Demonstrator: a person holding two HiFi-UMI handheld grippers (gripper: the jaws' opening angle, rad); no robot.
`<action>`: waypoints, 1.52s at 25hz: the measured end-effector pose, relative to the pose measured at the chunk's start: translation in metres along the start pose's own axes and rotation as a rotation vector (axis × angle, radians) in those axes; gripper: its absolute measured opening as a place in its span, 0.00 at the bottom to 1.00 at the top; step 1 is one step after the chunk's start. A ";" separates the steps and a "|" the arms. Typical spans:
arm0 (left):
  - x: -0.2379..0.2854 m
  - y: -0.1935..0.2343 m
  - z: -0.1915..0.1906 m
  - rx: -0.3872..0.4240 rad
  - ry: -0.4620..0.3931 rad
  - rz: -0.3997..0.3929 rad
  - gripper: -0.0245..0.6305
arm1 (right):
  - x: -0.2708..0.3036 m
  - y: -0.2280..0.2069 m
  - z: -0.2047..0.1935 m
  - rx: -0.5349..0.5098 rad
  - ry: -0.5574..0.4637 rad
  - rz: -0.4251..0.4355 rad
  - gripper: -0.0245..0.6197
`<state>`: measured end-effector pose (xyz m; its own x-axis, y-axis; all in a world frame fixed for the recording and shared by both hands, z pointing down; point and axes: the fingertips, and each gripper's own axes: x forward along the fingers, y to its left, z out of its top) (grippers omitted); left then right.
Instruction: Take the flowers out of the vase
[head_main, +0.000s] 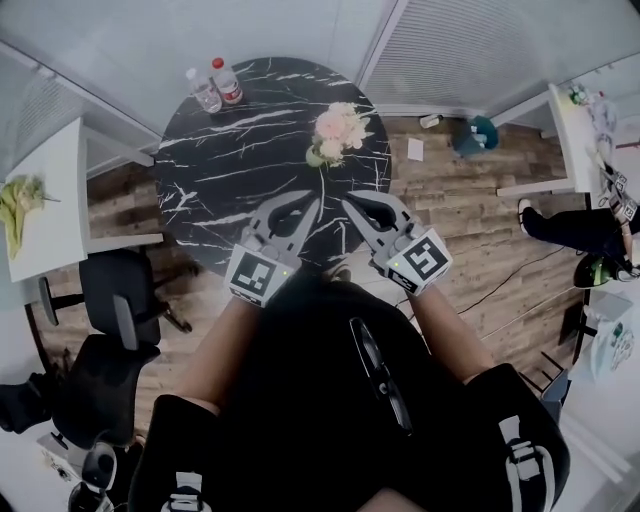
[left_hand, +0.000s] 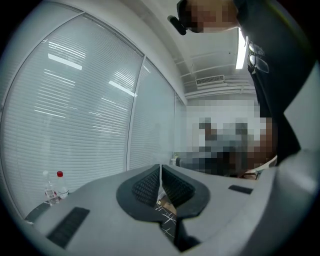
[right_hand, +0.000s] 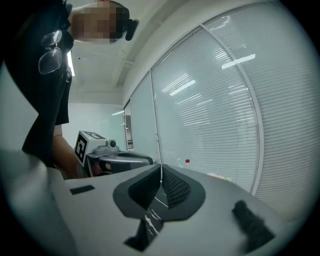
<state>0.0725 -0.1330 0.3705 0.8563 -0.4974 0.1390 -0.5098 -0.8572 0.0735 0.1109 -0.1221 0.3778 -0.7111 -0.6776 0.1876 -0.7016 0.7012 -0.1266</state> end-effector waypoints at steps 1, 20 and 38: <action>0.001 0.006 -0.001 -0.004 -0.006 -0.006 0.07 | 0.005 -0.002 0.000 -0.002 0.001 -0.013 0.07; 0.047 0.069 -0.053 -0.008 -0.001 0.011 0.07 | 0.052 -0.054 -0.013 0.012 -0.051 -0.144 0.07; 0.086 0.099 -0.136 -0.059 0.037 0.133 0.25 | 0.066 -0.075 -0.056 0.053 -0.126 -0.202 0.07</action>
<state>0.0843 -0.2419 0.5241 0.7781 -0.5996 0.1873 -0.6232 -0.7743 0.1099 0.1187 -0.2070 0.4544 -0.5539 -0.8276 0.0914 -0.8292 0.5383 -0.1506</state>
